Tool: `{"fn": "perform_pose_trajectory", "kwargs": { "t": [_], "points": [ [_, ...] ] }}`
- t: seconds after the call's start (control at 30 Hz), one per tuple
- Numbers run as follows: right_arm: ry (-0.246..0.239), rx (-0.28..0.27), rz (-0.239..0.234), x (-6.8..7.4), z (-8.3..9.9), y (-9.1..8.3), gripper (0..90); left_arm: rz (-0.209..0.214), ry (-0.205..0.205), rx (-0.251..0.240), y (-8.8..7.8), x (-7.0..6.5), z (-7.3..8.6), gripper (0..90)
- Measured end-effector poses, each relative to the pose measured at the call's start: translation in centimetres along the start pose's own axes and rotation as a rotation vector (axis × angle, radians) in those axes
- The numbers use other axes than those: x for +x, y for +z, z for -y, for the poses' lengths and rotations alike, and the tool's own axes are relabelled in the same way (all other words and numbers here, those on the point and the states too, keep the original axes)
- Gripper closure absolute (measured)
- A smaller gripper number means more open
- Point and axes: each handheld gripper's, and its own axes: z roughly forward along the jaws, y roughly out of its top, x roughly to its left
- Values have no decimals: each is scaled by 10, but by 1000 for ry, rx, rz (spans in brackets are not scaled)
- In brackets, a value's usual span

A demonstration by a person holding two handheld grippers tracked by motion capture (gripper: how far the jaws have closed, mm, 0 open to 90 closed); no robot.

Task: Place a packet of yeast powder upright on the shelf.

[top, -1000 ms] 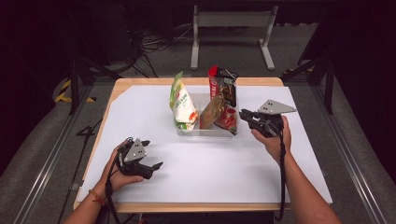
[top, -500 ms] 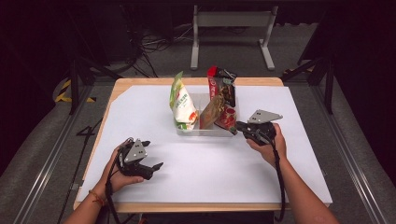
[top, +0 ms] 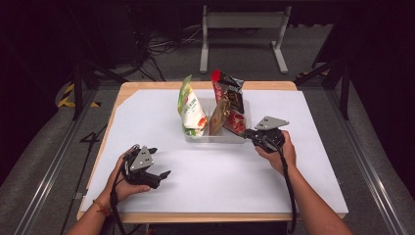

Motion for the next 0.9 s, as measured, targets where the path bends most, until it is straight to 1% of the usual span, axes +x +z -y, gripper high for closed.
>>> {"fn": "perform_pose_trajectory", "kwargs": {
  "t": [0.13,0.23,0.33,0.4,0.5,0.6,0.8,0.9],
  "points": [
    [7,4,17,1,-1,3,839,0,-1,5,1,0,0,110],
    [22,-3,4,0,1,6,833,0,0,3,1,0,0,110],
    [8,5,11,2,-1,7,828,-3,2,4,0,1,1,110],
    [6,4,16,4,-1,7,802,-4,3,5,0,1,1,110],
    [6,-6,23,5,-3,4,779,-3,0,3,0,0,1,110],
    [20,-15,15,2,-3,0,782,-4,-4,1,-1,1,1,110],
    [23,-37,12,-1,-3,-6,779,-3,-1,0,0,2,1,110],
    [20,-38,12,-1,-3,-6,781,0,-4,-5,0,3,1,110]
  ]
}}
